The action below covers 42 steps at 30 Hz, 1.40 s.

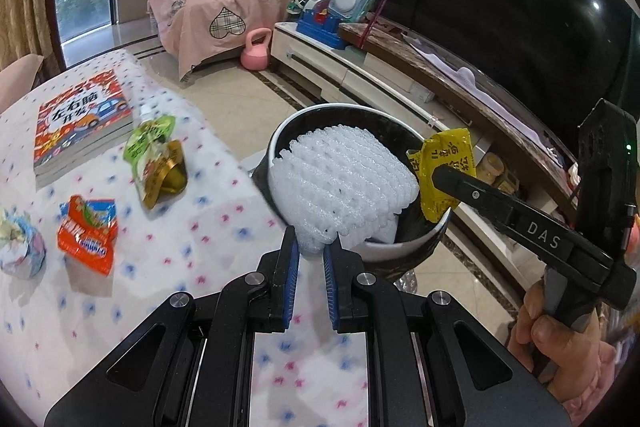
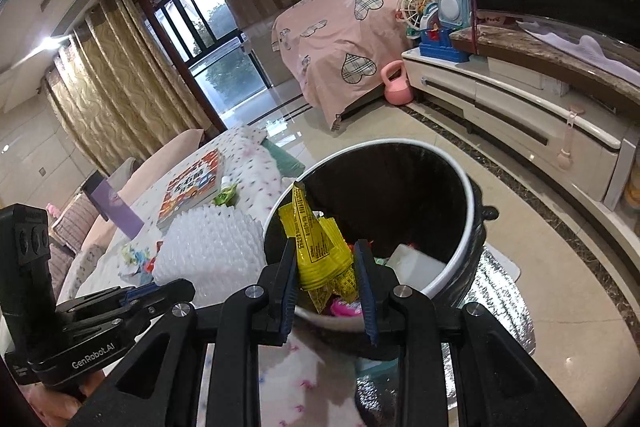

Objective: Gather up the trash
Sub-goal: 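Carry the white mesh foam and yellow bag with both tools over the trash bin, then open both tools to drop the mesh foam and yellow bag into the bin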

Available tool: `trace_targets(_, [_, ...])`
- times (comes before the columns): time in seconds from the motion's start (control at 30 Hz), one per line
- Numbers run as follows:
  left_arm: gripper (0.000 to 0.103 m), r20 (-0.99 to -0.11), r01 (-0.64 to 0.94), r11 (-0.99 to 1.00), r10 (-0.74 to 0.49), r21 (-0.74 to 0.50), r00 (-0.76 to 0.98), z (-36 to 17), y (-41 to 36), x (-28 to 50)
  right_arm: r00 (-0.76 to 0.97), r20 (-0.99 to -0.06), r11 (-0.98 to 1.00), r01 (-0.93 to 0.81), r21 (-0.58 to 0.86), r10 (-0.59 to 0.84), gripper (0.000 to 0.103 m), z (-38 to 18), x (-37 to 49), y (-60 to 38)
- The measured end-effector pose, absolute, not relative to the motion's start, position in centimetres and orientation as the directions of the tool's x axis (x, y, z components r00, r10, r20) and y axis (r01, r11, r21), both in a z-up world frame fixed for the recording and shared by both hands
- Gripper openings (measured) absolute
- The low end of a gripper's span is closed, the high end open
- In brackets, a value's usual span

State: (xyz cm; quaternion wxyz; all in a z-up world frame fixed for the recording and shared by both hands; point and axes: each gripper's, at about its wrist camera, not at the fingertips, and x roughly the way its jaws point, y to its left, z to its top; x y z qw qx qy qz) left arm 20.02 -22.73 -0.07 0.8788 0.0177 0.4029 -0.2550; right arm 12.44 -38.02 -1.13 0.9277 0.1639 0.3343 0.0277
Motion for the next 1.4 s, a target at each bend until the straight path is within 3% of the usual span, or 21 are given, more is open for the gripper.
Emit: trace_targets(1.4, [0.013, -0.772, 0.478, 0.869, -0.39, -0.128, 0.501, -1.8, -28.3, 24.3, 0.73, -0.674, 0.957, 0.104, 0.272, 0.112, 0.031, -2.4, 17.0, -42.2])
